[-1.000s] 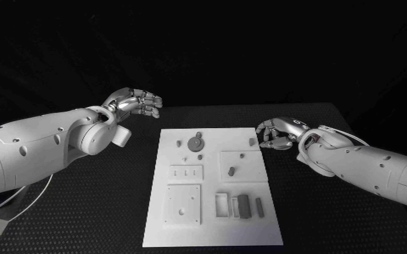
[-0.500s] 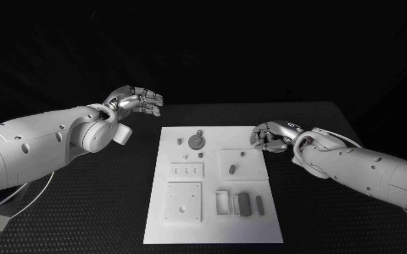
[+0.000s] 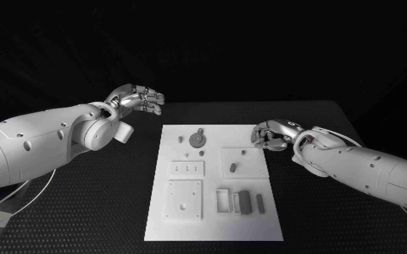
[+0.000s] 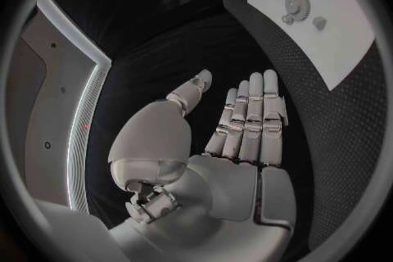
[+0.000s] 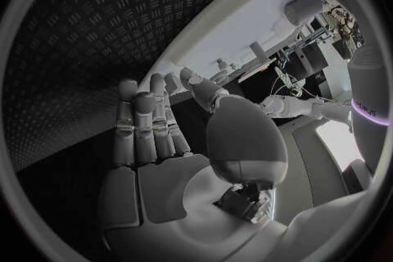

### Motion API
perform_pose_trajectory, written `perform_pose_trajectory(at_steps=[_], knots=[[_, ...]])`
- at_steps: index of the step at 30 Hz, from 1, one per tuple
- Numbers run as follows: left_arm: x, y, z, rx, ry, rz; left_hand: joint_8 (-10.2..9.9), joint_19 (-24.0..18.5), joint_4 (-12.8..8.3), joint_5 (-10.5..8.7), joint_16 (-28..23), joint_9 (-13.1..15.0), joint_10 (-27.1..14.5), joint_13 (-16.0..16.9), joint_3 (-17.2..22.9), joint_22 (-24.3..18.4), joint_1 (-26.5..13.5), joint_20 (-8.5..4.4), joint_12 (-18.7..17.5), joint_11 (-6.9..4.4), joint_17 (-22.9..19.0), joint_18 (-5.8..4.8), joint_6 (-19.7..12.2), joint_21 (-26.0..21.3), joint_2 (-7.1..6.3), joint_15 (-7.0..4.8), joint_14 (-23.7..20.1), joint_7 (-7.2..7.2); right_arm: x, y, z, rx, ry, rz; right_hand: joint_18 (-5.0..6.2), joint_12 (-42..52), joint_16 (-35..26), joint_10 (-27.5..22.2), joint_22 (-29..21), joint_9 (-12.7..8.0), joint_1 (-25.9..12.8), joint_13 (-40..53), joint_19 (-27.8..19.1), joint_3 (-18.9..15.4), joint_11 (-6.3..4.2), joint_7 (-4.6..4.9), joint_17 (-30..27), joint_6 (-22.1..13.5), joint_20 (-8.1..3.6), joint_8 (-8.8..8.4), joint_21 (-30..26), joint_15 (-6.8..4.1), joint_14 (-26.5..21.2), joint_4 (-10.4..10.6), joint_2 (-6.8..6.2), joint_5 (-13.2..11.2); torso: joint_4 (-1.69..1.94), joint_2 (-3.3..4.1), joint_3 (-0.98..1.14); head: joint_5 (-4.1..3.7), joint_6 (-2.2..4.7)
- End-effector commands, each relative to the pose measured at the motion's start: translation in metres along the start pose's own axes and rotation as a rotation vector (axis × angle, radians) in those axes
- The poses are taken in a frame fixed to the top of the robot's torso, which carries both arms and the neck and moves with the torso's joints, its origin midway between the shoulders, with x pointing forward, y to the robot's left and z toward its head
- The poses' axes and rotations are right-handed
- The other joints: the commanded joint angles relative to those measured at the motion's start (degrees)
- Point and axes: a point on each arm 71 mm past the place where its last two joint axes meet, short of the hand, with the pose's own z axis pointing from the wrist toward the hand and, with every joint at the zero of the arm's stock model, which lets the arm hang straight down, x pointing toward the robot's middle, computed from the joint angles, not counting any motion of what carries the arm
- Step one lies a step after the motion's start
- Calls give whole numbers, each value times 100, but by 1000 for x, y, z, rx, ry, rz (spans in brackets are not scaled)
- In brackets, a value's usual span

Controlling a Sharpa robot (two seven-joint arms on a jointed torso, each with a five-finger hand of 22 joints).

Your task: Assemble the parts on the task board

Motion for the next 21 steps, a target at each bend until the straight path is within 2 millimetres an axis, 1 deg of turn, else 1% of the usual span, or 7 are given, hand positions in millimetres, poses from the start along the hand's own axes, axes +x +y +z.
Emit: perform_pose_trajectory(at_steps=[1, 5, 11, 14, 18, 21], knots=[[3, -1, 0, 6, 20, -2, -30, 34, 9, -16, -37, -6, 5, 9, -10, 9, -10, -16, -25, 7, 9, 63, -36, -34, -36, 5, 28, 122, 3, 1, 1, -10, 14, 4, 119, -29, 25, 34, 18, -6, 1, -11, 54, -22, 9, 59, 5, 47, -2, 21, -12, -18, 15, 30, 81, 8, -2, 0, 1, -9, -3], [3, -1, 1, 6, 21, -2, -31, 34, 11, -16, -38, -6, 5, 9, -10, 10, -13, -16, -26, 7, 10, 62, -37, -35, -36, 5, 28, 122, 5, 2, 2, -8, 11, 3, 119, -29, 31, 56, 23, -5, 11, -22, 61, -21, 5, 56, 5, 63, -9, 34, -11, -20, 23, 30, 133, 8, 0, 1, 6, -15, -6], [4, -2, 1, 6, 26, -2, -31, 34, 14, -16, -40, -6, 5, 10, -11, 10, -15, -16, -26, 7, 11, 62, -37, -36, -36, 5, 28, 123, 8, 2, 4, -5, 13, 4, 119, -5, 49, 142, 41, 11, 36, -39, 100, -34, -20, 31, 4, 153, -29, 91, 1, -43, 55, -2, 240, 8, 6, -1, 2, -37, -11], [5, -2, 1, 6, 26, -3, -31, 34, 14, -16, -41, -6, 5, 10, -10, 10, -15, -16, -26, 7, 12, 63, -37, -37, -36, 5, 28, 123, 9, 2, 4, -3, 14, 5, 119, -7, 51, 149, 44, 15, 48, -46, 104, -37, -25, 23, 2, 177, -34, 106, 0, -49, 60, -22, 251, 8, 3, -1, 3, -47, -6], [5, -2, 1, 6, 28, -3, -31, 34, 15, -16, -42, -5, 6, 10, -10, 11, -16, -17, -26, 7, 12, 63, -38, -38, -37, 5, 28, 123, 10, 2, 5, -2, 15, 8, 119, -5, 55, 160, 48, 18, 49, -50, 111, -42, -30, 19, 2, 191, -36, 115, 2, -53, 67, -29, 263, 7, 2, 0, 6, -32, -7], [6, -2, 1, 6, 31, -4, -32, 33, 16, -16, -43, -5, 6, 11, -11, 11, -17, -17, -27, 7, 13, 63, -38, -39, -38, 5, 28, 123, 11, 3, 6, -3, 16, 9, 119, -6, 58, 165, 50, 18, 48, -53, 116, -46, -32, 16, 3, 198, -37, 119, 4, -55, 73, -32, 269, 7, 5, -2, 0, -36, -14]])
